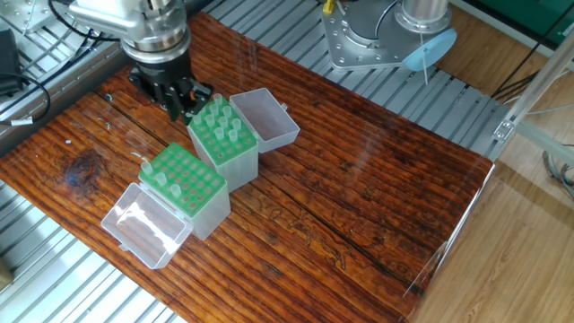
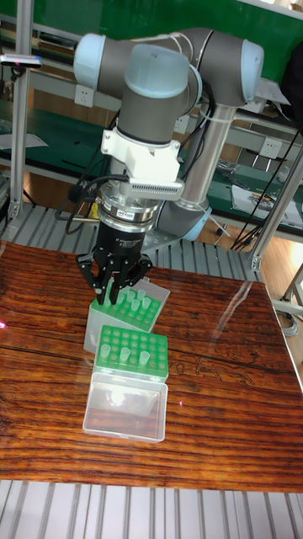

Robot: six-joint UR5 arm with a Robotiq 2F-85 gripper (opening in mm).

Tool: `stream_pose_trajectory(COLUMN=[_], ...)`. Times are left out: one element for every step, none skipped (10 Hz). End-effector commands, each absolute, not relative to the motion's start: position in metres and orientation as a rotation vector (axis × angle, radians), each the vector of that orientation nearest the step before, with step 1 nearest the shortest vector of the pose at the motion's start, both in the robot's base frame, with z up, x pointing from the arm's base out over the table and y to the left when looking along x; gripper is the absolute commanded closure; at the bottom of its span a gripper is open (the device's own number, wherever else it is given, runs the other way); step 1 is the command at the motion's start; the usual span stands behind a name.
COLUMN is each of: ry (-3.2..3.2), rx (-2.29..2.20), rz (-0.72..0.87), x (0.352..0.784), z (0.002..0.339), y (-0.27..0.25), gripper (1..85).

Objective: Transfer all large pipette tips from one holder to another

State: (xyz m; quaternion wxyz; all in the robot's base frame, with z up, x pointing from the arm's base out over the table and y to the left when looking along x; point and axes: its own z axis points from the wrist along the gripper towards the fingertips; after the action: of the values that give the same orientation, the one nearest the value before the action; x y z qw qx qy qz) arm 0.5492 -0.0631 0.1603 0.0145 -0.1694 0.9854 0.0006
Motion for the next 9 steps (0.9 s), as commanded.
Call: stream_pose_trajectory(ry=[3.072,3.076,3.082,3.082,3.082,3.083,3.081,3.081,3.081], rx=[-0.503,-0.491,-0.48,-0.475,-0.468,-0.461,-0.456,-0.456,-0.455], rz=[0.02,0.03,0.039,0.044,0.051,0.056,0.06,0.06,0.062], x=[0.542,0.541,0.538,0.537,0.536,0.533,0.532,0.532,0.532], z=[0.154,0.153,0.152,0.152,0.152,0.151,0.15,0.15,0.15], y=[-0.06,-0.058,-0.056,-0.055,-0.053,-0.051,-0.05,-0.05,-0.05], gripper=[57.7,57.3,57.3,57.3,57.3,57.3,57.3,57.3,57.3])
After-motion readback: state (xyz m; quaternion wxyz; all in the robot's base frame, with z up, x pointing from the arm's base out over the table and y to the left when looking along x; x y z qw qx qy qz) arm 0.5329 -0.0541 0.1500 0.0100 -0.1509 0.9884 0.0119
